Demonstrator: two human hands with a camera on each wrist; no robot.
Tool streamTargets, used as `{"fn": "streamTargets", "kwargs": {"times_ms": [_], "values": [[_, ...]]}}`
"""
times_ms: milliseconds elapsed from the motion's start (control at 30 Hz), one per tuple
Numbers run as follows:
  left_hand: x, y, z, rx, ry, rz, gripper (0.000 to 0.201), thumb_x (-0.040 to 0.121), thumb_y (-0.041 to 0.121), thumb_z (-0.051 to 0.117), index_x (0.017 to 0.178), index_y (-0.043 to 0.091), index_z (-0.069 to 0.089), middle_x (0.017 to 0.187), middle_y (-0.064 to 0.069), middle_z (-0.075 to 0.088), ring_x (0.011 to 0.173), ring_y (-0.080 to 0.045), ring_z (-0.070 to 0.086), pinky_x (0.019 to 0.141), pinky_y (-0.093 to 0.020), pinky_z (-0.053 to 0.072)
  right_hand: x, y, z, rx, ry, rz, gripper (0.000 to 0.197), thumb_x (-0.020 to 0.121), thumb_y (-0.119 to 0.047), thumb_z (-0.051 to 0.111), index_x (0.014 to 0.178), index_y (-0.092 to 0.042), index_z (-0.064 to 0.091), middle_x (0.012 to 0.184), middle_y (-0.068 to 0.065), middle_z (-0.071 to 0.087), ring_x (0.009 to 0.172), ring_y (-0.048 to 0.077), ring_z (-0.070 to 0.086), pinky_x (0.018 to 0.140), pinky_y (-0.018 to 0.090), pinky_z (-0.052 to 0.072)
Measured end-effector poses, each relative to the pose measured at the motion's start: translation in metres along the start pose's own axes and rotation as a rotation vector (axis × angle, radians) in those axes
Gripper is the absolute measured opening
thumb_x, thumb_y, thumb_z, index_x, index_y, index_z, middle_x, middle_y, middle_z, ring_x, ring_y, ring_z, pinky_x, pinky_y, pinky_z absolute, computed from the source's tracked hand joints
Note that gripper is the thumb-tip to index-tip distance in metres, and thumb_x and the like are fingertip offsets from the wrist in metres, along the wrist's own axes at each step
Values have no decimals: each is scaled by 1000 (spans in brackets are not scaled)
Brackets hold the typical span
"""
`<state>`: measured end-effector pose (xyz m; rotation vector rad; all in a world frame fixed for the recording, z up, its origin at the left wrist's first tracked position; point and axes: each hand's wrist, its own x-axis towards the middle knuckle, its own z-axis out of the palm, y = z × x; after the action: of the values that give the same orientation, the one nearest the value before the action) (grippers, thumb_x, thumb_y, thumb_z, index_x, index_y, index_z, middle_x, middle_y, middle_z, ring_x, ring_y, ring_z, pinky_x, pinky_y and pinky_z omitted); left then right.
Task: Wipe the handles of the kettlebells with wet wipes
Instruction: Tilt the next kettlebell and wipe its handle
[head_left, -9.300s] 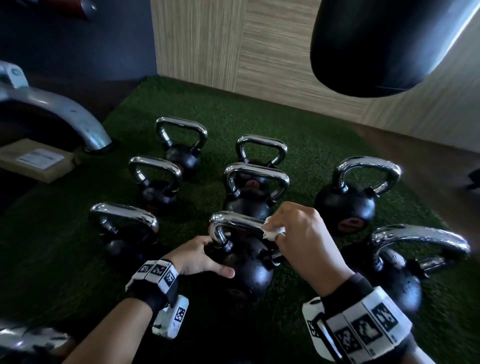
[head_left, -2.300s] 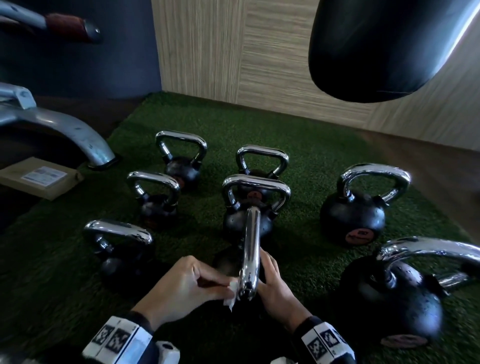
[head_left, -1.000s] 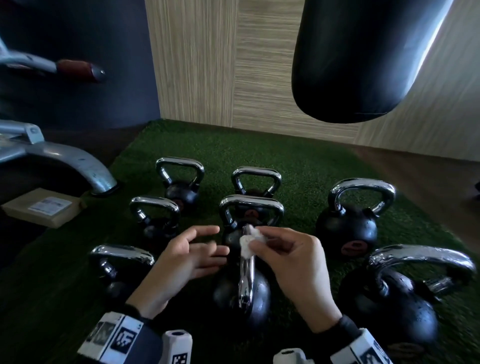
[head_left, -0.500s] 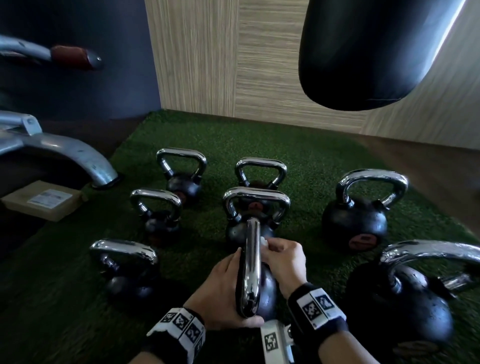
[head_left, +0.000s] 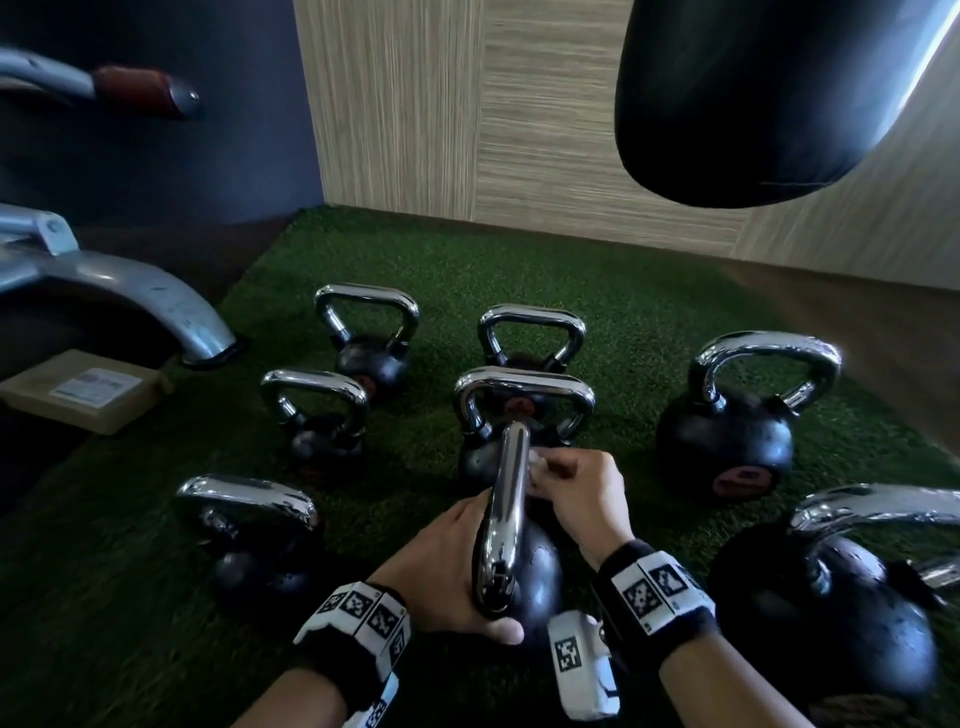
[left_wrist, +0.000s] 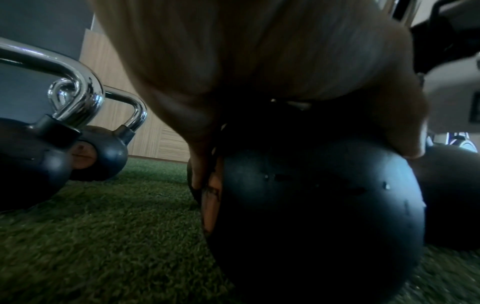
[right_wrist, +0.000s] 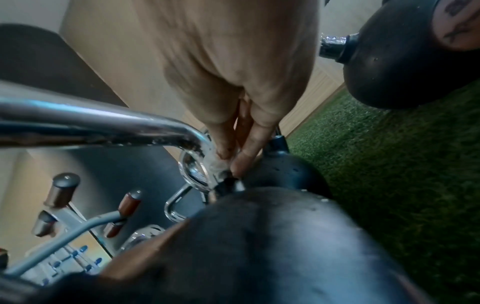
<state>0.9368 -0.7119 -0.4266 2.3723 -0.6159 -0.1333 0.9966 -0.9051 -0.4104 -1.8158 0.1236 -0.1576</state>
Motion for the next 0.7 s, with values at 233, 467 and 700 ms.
{"fn": "streamTargets", "kwargs": {"times_ms": [233, 467, 700], "values": [[10, -10, -5, -135, -36, -34, 117, 45, 62, 96, 144, 35, 40, 138, 19, 50, 132, 0, 48, 113, -32, 44, 8, -20, 3, -113, 127, -142, 11, 86, -15, 80, 88, -25, 84, 79, -7, 80, 80, 9, 76, 80, 31, 62], [11, -15, -4, -165, -11, -5, 120, 46, 63, 95, 147, 29, 41, 141, 16, 50, 135, -1, 47, 116, -33, 41, 6, -27, 4, -171, 101, -209, 22, 84, -9, 78, 100, -24, 84, 93, -8, 81, 91, 5, 75, 92, 38, 60], [11, -22, -2, -203, -13, -31, 119, 47, 55, 99, 148, 34, 38, 145, 17, 49, 138, -1, 45, 118, -33, 39, -32, -52, 2, -177, 78, -477, 40, 80, 12, 68, 100, -19, 83, 105, -12, 79, 101, -16, 66, 93, 5, 47]]}}
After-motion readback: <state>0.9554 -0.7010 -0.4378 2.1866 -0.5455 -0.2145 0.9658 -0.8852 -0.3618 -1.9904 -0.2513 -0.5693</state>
